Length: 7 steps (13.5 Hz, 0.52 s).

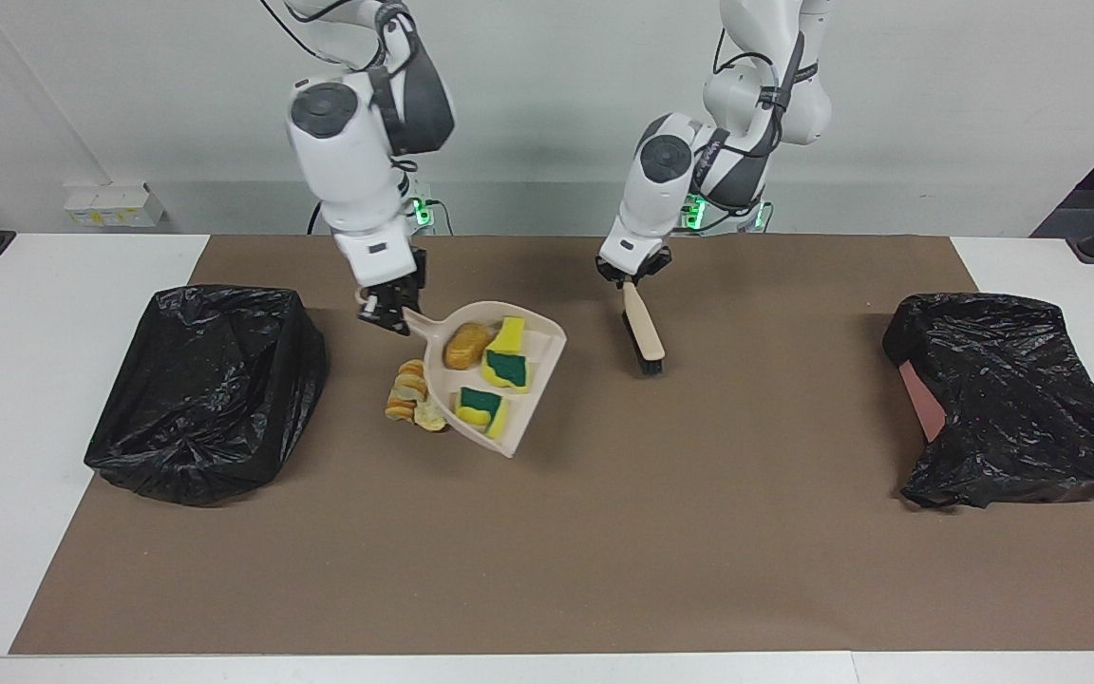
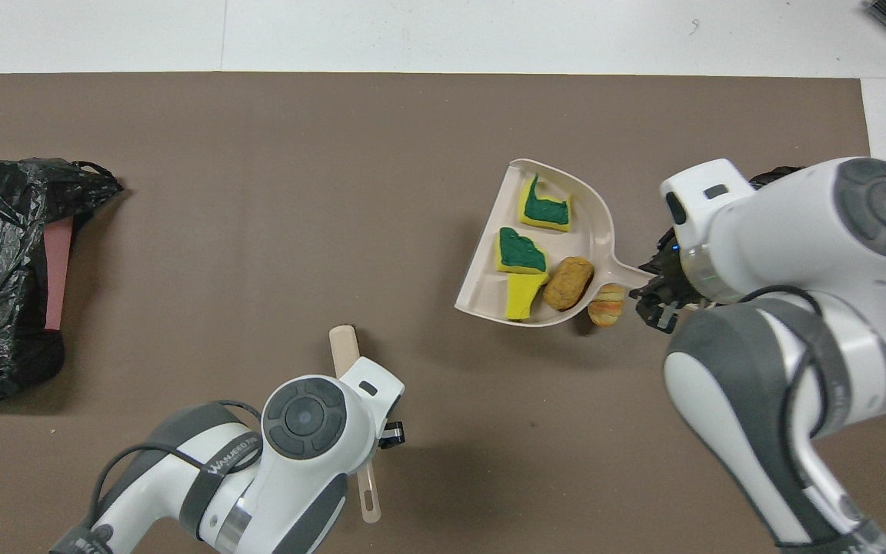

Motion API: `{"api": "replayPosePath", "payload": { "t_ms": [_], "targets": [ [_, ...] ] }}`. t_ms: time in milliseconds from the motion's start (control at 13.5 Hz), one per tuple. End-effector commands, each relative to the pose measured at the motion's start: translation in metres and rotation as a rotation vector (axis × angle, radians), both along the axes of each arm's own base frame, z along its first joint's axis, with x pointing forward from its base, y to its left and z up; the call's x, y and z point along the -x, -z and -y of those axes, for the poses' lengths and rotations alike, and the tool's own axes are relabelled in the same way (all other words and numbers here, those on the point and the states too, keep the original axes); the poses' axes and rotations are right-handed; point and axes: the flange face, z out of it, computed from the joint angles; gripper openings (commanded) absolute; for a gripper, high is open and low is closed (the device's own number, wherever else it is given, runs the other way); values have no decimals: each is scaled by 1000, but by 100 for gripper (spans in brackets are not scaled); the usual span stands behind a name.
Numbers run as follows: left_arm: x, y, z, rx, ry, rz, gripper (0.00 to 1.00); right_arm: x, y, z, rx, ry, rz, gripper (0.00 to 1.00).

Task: Sweep and dump trash in bin
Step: 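Lift the dustpan over the nearer black bag and tip it with the right gripper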

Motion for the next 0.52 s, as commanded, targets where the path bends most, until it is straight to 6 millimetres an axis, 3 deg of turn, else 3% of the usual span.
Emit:
{"api": "replayPosePath", "payload": {
  "t_ms": [0, 296, 443],
  "targets": [
    [31, 1, 6, -22, 2, 19, 0, 5, -14, 74, 6, 6, -11, 0],
    [29, 6, 2, -10, 5, 31, 0, 19, -13, 209, 16, -22, -31, 0],
    [28, 7, 0, 3, 54, 29, 0, 32, -16, 260, 73, -37, -36, 0]
  ]
}}
